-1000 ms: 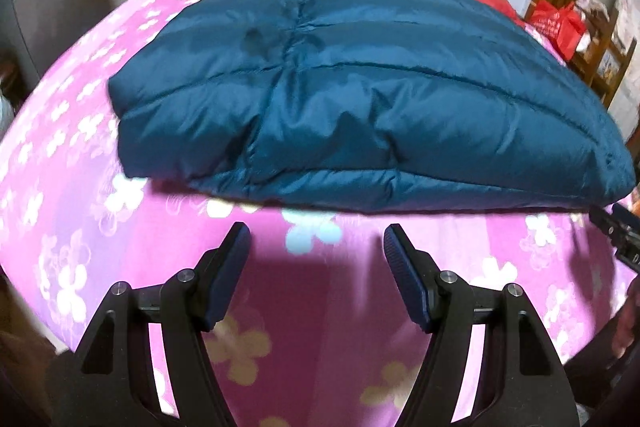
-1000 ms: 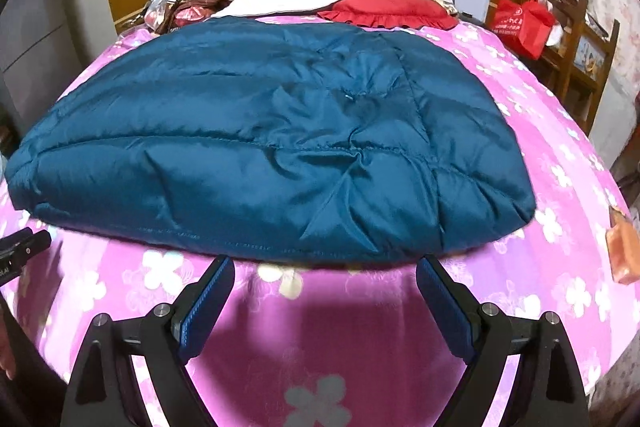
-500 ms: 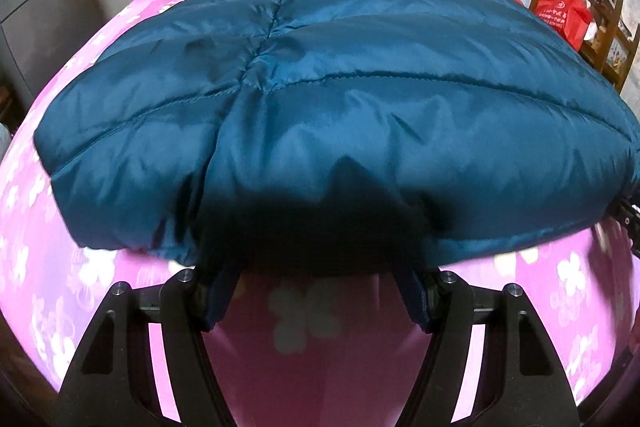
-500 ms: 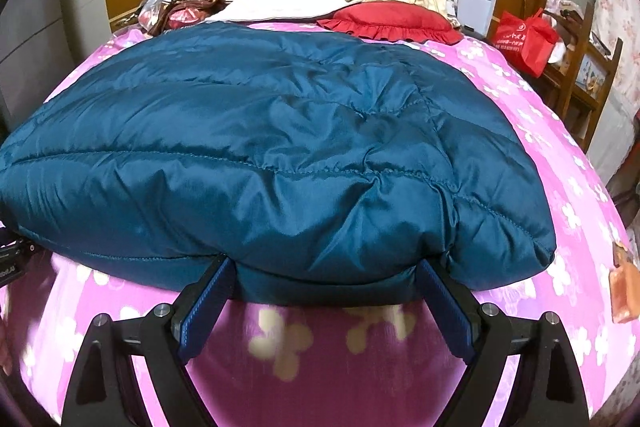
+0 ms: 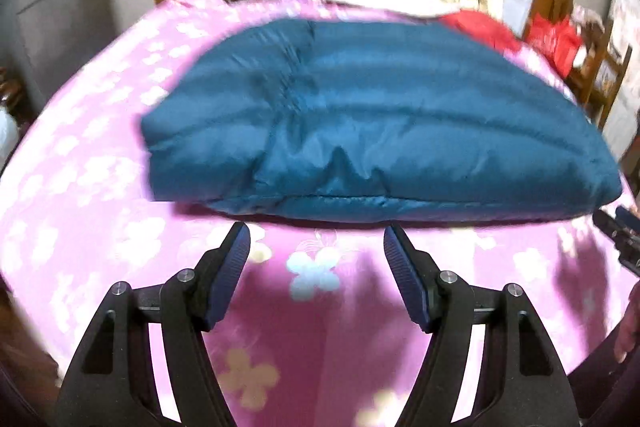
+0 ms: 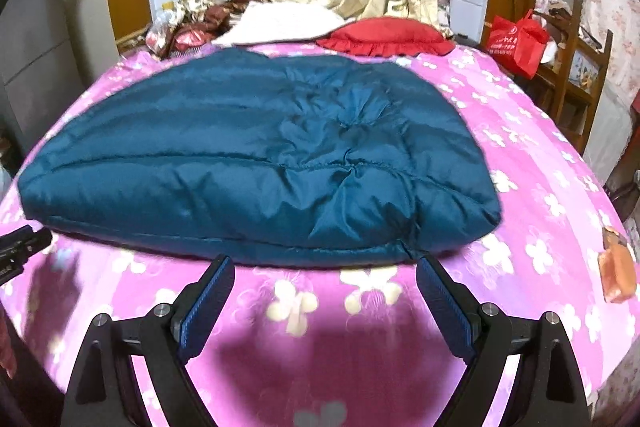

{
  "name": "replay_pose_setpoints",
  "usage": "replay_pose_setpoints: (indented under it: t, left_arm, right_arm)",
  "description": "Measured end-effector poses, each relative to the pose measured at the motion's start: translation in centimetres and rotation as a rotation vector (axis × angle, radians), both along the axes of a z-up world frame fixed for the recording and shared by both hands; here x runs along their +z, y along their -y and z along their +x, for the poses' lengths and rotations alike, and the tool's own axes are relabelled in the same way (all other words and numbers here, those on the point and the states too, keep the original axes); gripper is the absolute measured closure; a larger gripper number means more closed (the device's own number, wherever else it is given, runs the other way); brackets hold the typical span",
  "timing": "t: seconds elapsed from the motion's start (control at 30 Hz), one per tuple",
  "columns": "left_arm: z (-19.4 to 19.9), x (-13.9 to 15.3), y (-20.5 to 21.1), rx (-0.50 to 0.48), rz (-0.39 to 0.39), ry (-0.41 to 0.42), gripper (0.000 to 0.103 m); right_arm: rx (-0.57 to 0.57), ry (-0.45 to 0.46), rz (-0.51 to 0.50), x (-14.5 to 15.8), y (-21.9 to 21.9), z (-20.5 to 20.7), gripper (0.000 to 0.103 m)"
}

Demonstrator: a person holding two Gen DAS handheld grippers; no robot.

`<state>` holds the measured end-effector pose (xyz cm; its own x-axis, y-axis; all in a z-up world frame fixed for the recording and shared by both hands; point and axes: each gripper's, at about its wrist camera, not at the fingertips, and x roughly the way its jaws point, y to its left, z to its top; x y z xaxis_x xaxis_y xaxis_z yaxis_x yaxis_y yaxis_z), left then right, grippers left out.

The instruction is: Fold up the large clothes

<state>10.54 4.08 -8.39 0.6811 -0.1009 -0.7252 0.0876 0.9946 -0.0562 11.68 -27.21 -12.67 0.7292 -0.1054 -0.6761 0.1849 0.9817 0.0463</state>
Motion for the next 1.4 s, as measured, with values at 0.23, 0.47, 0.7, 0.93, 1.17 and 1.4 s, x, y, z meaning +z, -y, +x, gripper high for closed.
replay_pose_setpoints:
  t: [0.23,0.47,0.7,0.93,1.17,1.4]
  left_arm:
    - [-5.2,5.8,-2.6,0.154,-0.016,0.227,0.019]
    - [-10.3,10.1,-2.1,0.198,0.062,0.372,0.013]
    - [-14.5,12.5,-0.8,0.148,-0.008,0.492,0.013]
    - [-16.3,13.7,1.2,0.078,-0.008,0.511,0.003]
    - [-15.9,12.9,2.6,0.053,0.007,0.422,0.002]
    - [-15.6,11.2,3.2,0.071,0.002,0.386,0.002]
  right_arm:
    - [-0.022,0.005,0.064,0.9,-0.3,-2.6,0.013]
    - [0.001,0.020,0.093,3.0,-2.1,-6.0,0.013]
    - [0.067,0.038,0.109,4.8,-4.7,-7.9,0.013]
    - [0.104,0.020,0.052,7.5,-4.7,-7.3,0.013]
    - [0.045,0.047,0.048,8.5,-4.8,-7.9,0.013]
    - [-0.043,-0.053,0.066,2.9,-5.8,-8.2,0.013]
